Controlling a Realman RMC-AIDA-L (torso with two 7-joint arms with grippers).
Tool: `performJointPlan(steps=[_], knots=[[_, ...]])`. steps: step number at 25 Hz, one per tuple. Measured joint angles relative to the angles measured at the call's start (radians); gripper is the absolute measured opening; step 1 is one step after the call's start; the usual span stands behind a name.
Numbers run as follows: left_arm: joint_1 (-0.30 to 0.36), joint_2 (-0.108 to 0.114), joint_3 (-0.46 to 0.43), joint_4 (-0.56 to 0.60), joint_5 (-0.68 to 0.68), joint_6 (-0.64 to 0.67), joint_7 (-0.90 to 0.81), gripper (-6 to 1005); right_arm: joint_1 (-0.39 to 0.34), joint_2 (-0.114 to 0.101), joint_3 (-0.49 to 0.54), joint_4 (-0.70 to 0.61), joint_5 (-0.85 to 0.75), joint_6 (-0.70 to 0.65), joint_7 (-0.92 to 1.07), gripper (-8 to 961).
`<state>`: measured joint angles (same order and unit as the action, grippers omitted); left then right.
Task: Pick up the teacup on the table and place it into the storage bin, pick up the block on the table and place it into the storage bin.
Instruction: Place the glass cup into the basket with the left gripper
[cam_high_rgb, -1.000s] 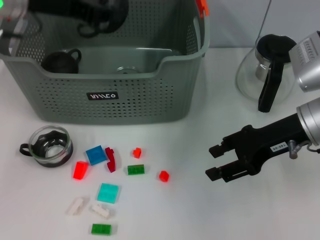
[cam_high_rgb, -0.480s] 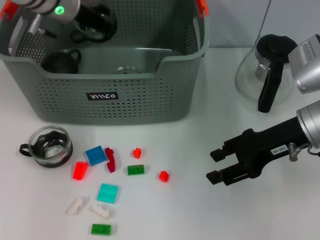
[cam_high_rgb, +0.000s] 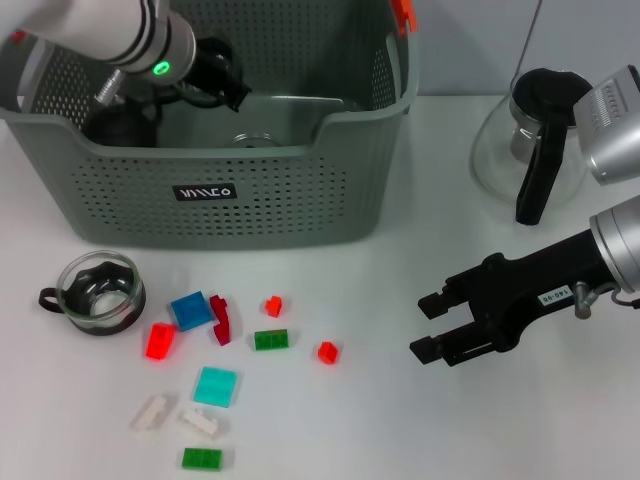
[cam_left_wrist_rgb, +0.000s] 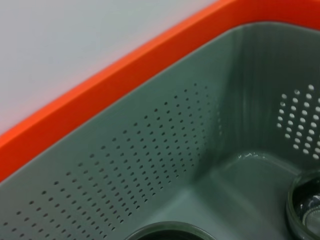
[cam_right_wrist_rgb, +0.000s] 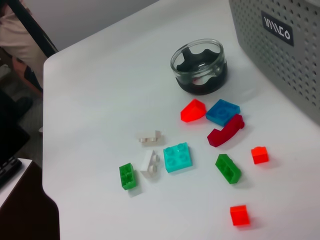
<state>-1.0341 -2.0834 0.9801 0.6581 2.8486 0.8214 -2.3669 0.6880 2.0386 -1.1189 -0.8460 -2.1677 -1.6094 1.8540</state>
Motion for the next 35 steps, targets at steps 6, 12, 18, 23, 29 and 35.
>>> performJointPlan(steps=[6, 12, 18, 23, 29, 35], knots=[[0.004, -0.013, 0.027, -0.017, 0.004, -0.022, 0.004, 55, 0.006, 0.001, 0.000, 0.000, -0.001, 0.003, 0.000, 684], [0.008, -0.024, 0.067, -0.014, 0.005, -0.033, 0.000, 55, 0.007, 0.002, -0.001, -0.001, -0.003, 0.012, -0.002, 685], [0.010, -0.028, 0.081, -0.013, 0.006, -0.038, 0.003, 86, 0.009, 0.007, 0.004, -0.005, -0.025, 0.020, 0.000, 686], [0.018, -0.030, 0.089, -0.007, 0.006, -0.041, 0.000, 233, 0.010, 0.008, 0.003, -0.003, -0.026, 0.028, -0.002, 686], [0.056, -0.034, 0.081, 0.113, 0.002, 0.014, -0.046, 505, 0.010, 0.009, 0.004, 0.000, -0.026, 0.032, -0.005, 687], [0.196, -0.068, 0.068, 0.509, -0.099, 0.184, -0.085, 633, 0.005, 0.009, 0.007, 0.000, -0.025, 0.031, -0.018, 687]])
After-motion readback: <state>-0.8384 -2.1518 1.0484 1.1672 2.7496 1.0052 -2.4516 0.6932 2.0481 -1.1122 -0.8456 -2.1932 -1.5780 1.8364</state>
